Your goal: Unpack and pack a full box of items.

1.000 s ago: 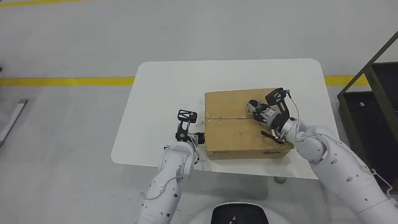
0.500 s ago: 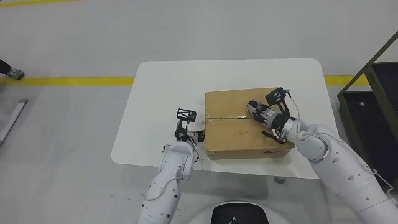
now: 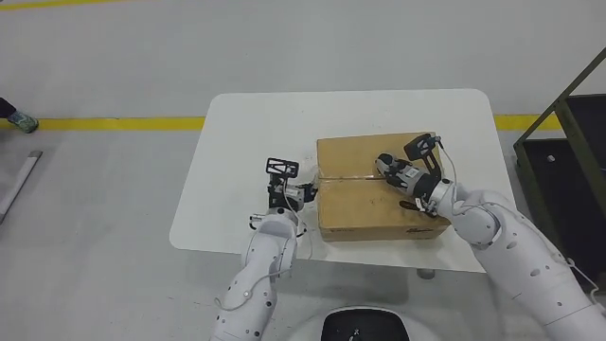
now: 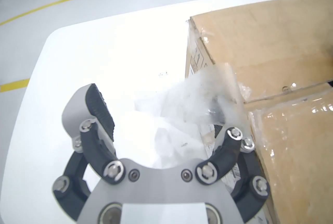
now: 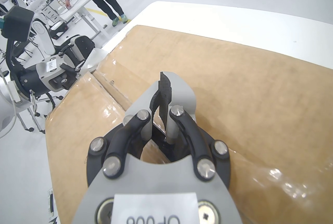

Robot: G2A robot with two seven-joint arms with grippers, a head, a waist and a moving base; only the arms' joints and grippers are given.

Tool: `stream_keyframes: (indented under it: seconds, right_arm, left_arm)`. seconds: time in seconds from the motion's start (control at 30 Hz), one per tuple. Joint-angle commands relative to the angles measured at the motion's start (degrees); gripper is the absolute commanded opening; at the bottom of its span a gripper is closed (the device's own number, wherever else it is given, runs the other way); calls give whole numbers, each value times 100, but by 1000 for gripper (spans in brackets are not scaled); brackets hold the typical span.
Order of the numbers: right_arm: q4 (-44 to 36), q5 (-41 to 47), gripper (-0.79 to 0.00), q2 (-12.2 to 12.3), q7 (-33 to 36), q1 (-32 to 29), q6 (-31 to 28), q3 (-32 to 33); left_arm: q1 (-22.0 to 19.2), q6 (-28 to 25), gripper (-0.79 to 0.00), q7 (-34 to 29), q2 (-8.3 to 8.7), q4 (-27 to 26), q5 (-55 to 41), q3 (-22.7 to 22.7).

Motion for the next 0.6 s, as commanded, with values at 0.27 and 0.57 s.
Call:
stream_keyframes:
  seconds: [0.27,0.57]
  right_arm:
    - [23,43,-785,-21,13,8,-12,9]
    - [0,189,-785,-28,79,7,-48,81]
  left_arm:
    - [-3,182,0,290,-6,-59,217,-66]
    - [-257,120,0,159,-50,-249,425,103]
